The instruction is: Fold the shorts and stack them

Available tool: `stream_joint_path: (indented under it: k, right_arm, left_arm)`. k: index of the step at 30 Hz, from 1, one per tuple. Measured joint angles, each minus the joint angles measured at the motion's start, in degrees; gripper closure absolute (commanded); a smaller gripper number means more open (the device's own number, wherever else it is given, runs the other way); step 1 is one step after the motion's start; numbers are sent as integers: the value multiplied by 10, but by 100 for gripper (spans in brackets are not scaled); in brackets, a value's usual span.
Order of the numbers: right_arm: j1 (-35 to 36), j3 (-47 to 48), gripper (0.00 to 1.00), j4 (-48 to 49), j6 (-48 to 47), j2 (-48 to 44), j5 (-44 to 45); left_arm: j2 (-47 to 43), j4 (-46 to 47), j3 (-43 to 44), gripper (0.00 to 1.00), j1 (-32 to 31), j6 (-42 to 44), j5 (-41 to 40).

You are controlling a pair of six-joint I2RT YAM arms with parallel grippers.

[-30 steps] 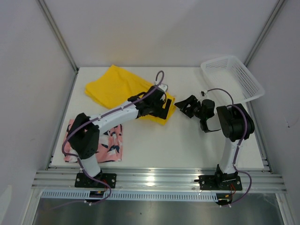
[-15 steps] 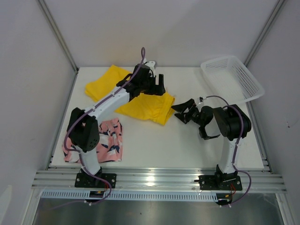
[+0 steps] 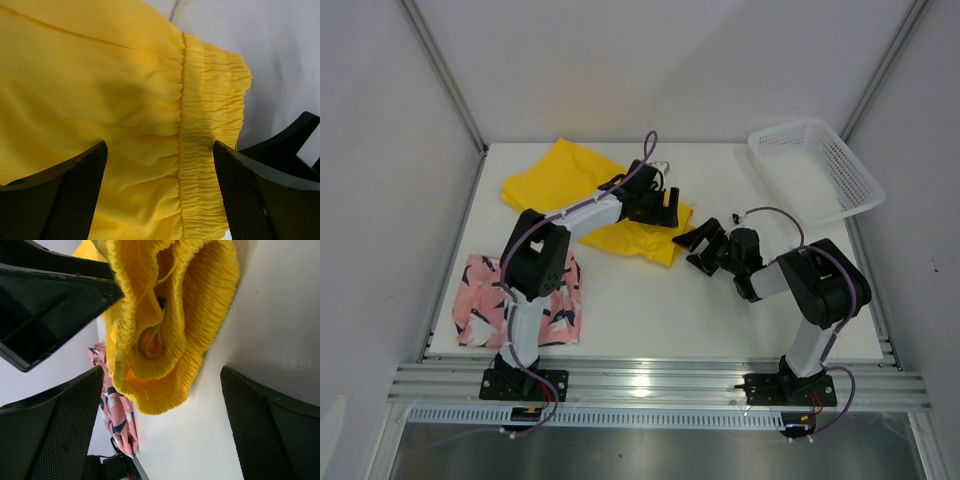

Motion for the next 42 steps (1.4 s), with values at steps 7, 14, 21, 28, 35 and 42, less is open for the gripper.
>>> stream_joint_path:
  k: [7, 14, 21, 28, 35, 42]
  right_arm:
    - [14, 1, 1, -78, 1, -41, 38]
    - [37, 33, 0, -99, 20, -22, 47]
    - [44, 61, 0, -97, 36, 4, 50]
    - [54, 75, 0, -118, 45, 5, 75]
    - [52, 75, 14, -71, 56, 32, 74]
    - [39, 80, 37, 22, 87, 96, 54]
  left_arm:
    - [49, -2, 26, 14, -17, 5, -2]
    - [55, 24, 8, 14, -16, -4, 3]
    - [55, 61, -7, 14, 1, -23, 29]
    - [55, 88, -19, 14, 7, -37, 38]
    - [52, 127, -38, 14, 9, -51, 40]
    - [43, 171, -68, 14, 11, -70, 60]
